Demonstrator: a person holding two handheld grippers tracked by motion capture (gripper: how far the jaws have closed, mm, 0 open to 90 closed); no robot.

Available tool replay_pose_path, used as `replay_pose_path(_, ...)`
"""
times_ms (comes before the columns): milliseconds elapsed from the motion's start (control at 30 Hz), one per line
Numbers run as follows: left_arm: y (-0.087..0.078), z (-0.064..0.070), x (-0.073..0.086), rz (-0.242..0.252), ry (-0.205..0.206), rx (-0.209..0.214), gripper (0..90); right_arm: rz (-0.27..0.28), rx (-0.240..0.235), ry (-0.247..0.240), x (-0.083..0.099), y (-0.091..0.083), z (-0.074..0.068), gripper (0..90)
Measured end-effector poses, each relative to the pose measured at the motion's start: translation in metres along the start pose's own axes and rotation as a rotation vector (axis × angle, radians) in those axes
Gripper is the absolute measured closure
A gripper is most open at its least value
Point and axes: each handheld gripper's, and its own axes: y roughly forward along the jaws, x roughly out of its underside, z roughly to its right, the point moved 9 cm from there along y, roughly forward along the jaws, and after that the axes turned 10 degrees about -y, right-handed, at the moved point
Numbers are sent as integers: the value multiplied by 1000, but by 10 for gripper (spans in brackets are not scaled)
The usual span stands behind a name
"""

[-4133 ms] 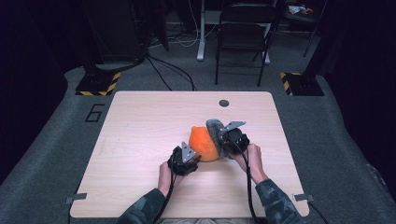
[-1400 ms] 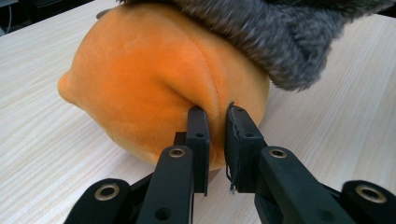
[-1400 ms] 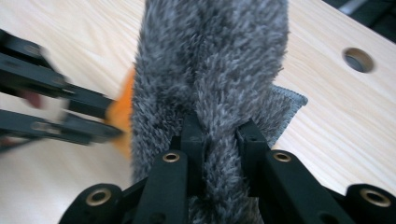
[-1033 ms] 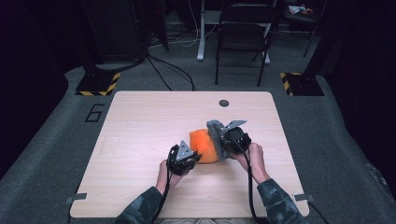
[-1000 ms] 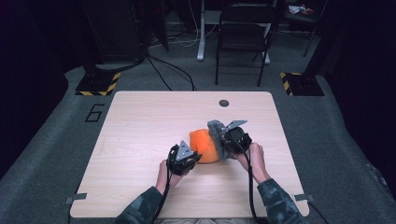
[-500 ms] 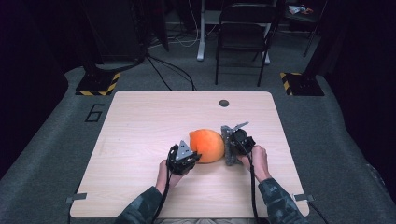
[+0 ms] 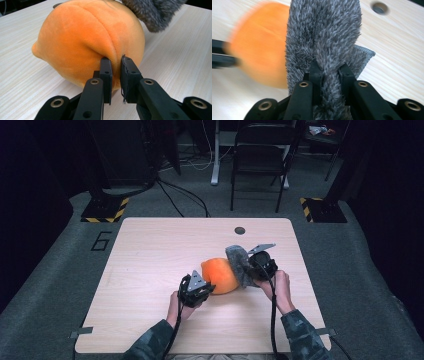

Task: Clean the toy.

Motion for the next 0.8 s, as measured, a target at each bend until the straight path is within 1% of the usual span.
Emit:
replay_pose_path(33,0,0,0,-3,0,1,803,-7,-18,-17,-2,2,-7,772)
replay_pose_path(67,0,-1,0,-3,-1,-2,802,-15,-26,-31,-2,4,-11,772)
replay_pose_path(100,0,-1,1,-5,-4,0,801,-26,-31,-44,-1,9,-17,772)
replay_pose_path(133,-1,-1,1,-5,-7,2,798,-36,-24,-52,0,14,-19,772)
replay_pose_path(167,-1,-2,1,0,-8,-3,792,-41,-23,-48,1,17,-20,773)
replay_pose_path(200,-1,-2,1,-1,-9,1,778,-40,-24,-44,2,20,-20,773)
replay_pose_path(233,-1,-2,1,-3,-3,1,758,-39,-17,-48,3,22,-18,774)
replay_pose_path(300,-2,-2,0,-1,9,-7,723,-41,-6,-39,5,24,-16,774)
replay_pose_path(367,-3,-1,1,-9,18,-8,681,-46,0,-30,9,26,-12,775)
replay_pose_path(433,-4,0,1,-21,28,-24,634,-46,3,-23,11,27,-10,775)
replay_pose_path(500,-6,0,0,-22,41,-54,587,-50,7,-13,13,29,-8,775)
replay_pose_path(533,-7,-1,0,-25,51,-75,567,-52,8,-8,13,29,-9,775)
replay_pose_path(567,-7,-2,0,-30,56,-87,546,-51,9,-18,13,30,-7,775)
replay_pose_path(633,-4,-4,2,-37,55,-106,527,-51,12,-17,13,30,-7,775)
replay_pose_path(667,-3,-5,4,-43,62,-116,517,-48,9,-18,13,31,-6,775)
replay_pose_path(733,2,-5,6,-38,64,-125,517,-43,11,-20,13,32,-7,775)
replay_pose_path(800,5,-4,8,-38,73,-133,608,-48,10,-22,13,32,-7,774)
